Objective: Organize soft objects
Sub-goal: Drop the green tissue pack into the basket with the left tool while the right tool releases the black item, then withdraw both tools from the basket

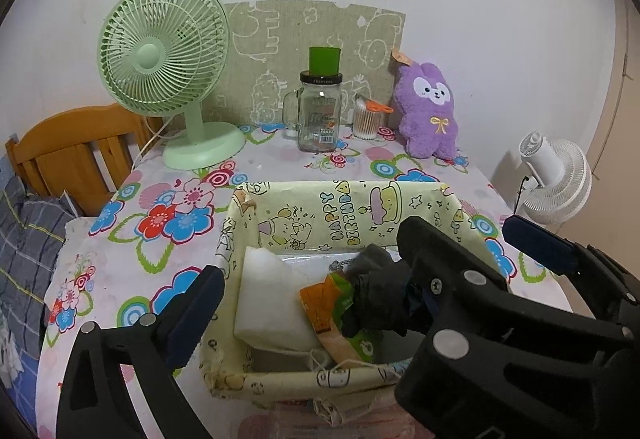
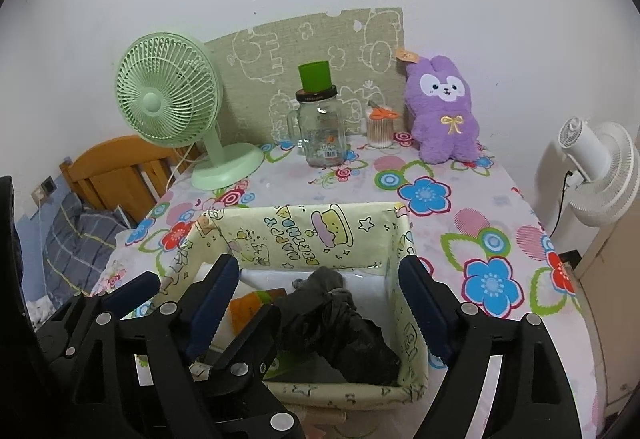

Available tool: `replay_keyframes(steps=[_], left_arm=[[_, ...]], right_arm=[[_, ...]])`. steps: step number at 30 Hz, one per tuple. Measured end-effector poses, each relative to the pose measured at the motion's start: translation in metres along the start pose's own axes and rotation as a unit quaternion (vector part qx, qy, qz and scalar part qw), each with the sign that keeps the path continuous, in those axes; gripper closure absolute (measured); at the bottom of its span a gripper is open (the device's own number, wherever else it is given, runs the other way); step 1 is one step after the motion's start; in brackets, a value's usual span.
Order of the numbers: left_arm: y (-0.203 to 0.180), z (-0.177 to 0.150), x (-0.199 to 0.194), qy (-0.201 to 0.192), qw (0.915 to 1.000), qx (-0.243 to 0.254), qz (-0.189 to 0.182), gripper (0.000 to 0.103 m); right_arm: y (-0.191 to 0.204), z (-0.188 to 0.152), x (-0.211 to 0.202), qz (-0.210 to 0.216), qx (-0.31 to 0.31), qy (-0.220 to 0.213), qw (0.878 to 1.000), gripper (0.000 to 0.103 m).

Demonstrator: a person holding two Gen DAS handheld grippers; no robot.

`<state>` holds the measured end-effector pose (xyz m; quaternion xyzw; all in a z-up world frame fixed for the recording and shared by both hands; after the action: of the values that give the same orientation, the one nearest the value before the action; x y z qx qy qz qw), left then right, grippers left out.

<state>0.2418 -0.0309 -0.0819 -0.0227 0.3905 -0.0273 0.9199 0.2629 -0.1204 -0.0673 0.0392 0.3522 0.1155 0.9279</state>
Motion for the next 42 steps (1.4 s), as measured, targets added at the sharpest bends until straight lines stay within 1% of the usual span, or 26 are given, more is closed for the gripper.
replay_keyframes(steps=[4,9,17,25,29,42], left_arm=[[-0.002,-0.003,-0.013,-0.01,0.9999,0.002,0.002,0.002],[-0.004,-0.009,-0.027,-0.02,0.9998,0.004,0.002,0.002],[-0.007,-0.023,-0.048,-0.03,0.9995,0.005,0.003,0.001],[-0.011,-0.038,-0.068,-0.042,0.999,0.009,0.008,0.001],[-0.013,-0.043,-0.074,-0.044,0.9989,0.012,0.009,0.001],[-0.023,-0.059,-0.089,-0.046,0.9987,0.023,0.006,0.0]], right_arm=[[0.002,-0.002,-0.013,-0.001,0.0,-0.009,1.0,0.018],[0.004,-0.008,-0.028,0.0,0.0,-0.019,1.0,0.014],[0.007,-0.021,-0.049,-0.002,-0.002,-0.029,1.0,0.012],[0.012,-0.035,-0.069,0.006,-0.002,-0.04,0.999,0.011],[0.013,-0.04,-0.076,0.008,-0.002,-0.042,0.999,0.011],[0.011,-0.057,-0.094,-0.005,-0.003,-0.037,0.999,0.01]])
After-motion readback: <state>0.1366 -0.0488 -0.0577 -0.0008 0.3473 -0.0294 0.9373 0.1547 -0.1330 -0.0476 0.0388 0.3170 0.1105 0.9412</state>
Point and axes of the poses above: each gripper's, at about its wrist camera, not at the fingertips, and x roughly the way its jaws point, y to its left, z to its top, the point moved 5 cm from there along x, roughly the way its jaws point, and after that the axes turned 6 degrees about y, right-handed, at the moved point
